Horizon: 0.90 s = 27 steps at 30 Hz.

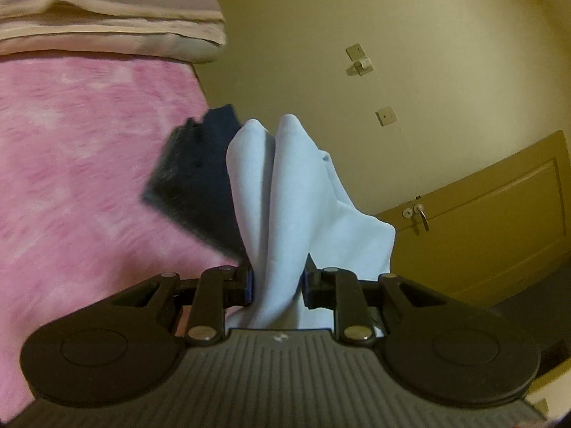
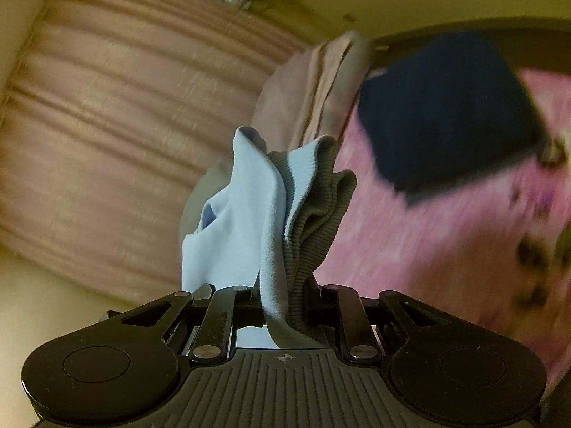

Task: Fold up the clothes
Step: 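Lift and carry the sweatshirt with both grippers to the dark jeans stack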

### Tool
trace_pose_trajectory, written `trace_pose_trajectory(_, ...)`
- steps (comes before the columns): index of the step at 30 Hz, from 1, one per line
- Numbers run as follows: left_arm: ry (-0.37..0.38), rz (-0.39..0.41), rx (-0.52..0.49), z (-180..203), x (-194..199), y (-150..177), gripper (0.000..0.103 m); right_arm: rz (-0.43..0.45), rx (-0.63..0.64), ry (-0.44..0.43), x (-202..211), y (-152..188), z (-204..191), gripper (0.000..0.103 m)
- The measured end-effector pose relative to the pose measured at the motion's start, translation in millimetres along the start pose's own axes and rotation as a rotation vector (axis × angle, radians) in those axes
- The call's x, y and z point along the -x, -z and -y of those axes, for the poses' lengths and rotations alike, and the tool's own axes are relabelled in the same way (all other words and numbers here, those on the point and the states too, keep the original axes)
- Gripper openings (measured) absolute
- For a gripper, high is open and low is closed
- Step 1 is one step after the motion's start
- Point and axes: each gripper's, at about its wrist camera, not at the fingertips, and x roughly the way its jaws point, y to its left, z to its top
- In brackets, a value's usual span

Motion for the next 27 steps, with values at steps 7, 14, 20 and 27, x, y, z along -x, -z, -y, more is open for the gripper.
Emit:
trace_pose_trajectory(7,-0.004,-0.044,-0.024,24,-152,-101,0.019,0.038,-0.056,0.039,-6,-157,57,0.017)
trace_pose_trajectory(14,-0.035,-0.097,-0.037,26,-244,-163,0.019,0.045,-0.133,0.058,-31,-246,103,0.016)
trace_pose_trajectory(20,-0.081,-0.152,-0.008,-1,-289,-188,0.019,-0.007,-0.213,0.084,-55,-266,142,0.017)
trace_pose_trajectory(27,-0.115,-0.176,0.042,-39,-314,-202,0.019,-0.054,-0.235,0.137,-84,-289,174,0.017)
